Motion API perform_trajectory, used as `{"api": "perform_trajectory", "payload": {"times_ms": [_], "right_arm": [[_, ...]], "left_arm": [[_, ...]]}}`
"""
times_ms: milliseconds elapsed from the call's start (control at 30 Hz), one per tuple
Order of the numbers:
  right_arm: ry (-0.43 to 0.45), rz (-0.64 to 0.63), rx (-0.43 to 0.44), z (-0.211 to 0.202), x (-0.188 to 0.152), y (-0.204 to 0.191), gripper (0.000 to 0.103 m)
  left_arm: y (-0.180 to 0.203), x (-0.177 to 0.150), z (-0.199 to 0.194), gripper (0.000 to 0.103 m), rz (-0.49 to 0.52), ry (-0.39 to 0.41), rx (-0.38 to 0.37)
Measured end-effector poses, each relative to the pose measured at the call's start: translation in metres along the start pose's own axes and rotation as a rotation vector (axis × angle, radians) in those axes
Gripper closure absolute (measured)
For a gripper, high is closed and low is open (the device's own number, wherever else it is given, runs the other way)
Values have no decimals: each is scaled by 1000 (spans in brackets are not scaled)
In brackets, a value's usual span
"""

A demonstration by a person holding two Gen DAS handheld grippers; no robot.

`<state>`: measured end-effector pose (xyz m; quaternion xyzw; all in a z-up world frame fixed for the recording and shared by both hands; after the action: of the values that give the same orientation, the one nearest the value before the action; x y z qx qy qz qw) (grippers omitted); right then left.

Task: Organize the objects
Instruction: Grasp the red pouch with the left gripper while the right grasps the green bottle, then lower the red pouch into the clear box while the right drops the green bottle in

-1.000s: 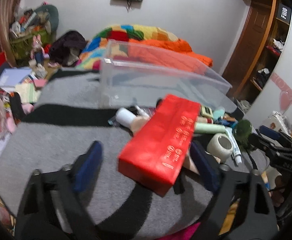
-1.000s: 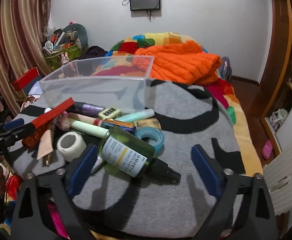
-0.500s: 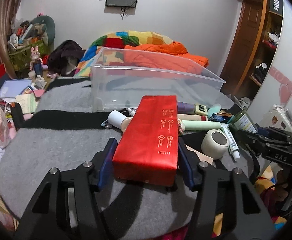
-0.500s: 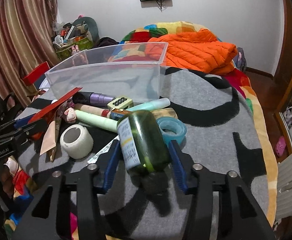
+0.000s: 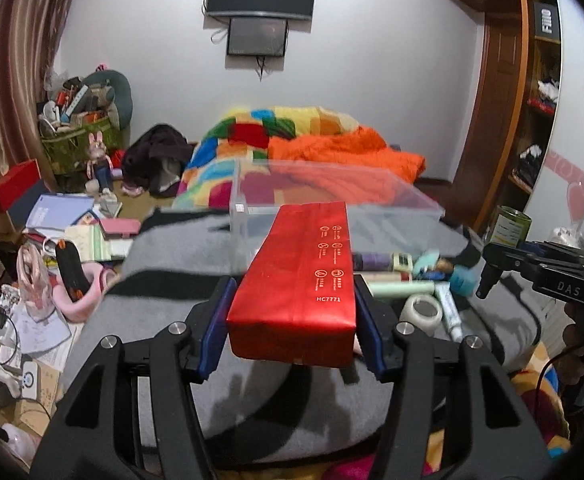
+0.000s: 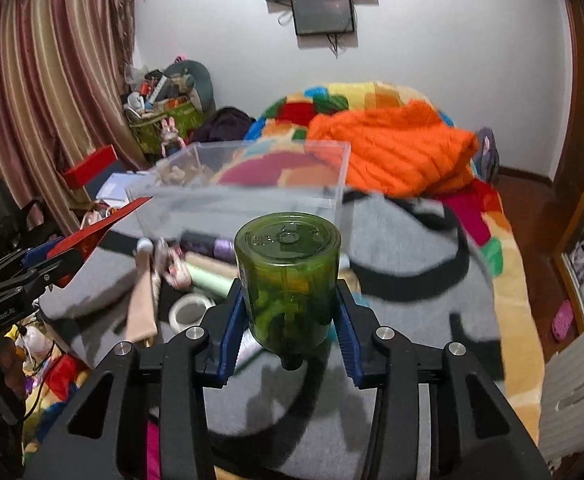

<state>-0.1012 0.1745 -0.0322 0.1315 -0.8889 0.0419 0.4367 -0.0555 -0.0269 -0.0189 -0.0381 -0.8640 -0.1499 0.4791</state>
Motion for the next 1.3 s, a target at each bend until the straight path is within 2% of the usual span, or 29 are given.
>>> {"api": "perform_trajectory", "payload": {"times_ms": [233,367,533,633,733,933,1100,1300], "right_arm": [[111,-21,-4,-5,53,-11,65],[125,-12,-6,7,78,-15,65],[103,2,-46,40,102,-18,65],[68,-7,-63,61,105,-21,65],[16,-28,-78,83,102,-26,65],[-85,-94,-117,120,85,-35,65],[-116,-132,-108,131,76,-46,65],[-133,-124,-65,128,75,-51,64]], "left_arm": [[-2,44,6,47,20,65,1],[-3,67,28,47,24,46,-43],[-8,86,62,47,36,5,-33],[-12,89,90,47,31,-53,-43],[-17,88,117,47,41,-115,-17],[-27,79,151,47,20,-206,-11],[-22,70,159,47,9,-245,-44],[-16,67,149,47,-3,-239,-70]]}}
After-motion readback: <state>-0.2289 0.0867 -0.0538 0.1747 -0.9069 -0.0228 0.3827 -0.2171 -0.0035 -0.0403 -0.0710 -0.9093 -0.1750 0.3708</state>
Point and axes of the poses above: each gripper's, at about its wrist camera, not at the fingertips, and z roughly the way its jaws point, y to its right, x to its top, the point moved 8 cm from there along z, roughly the way its jaws point, and after that the axes turned 14 degrees about -x, right-handed, at the moved point
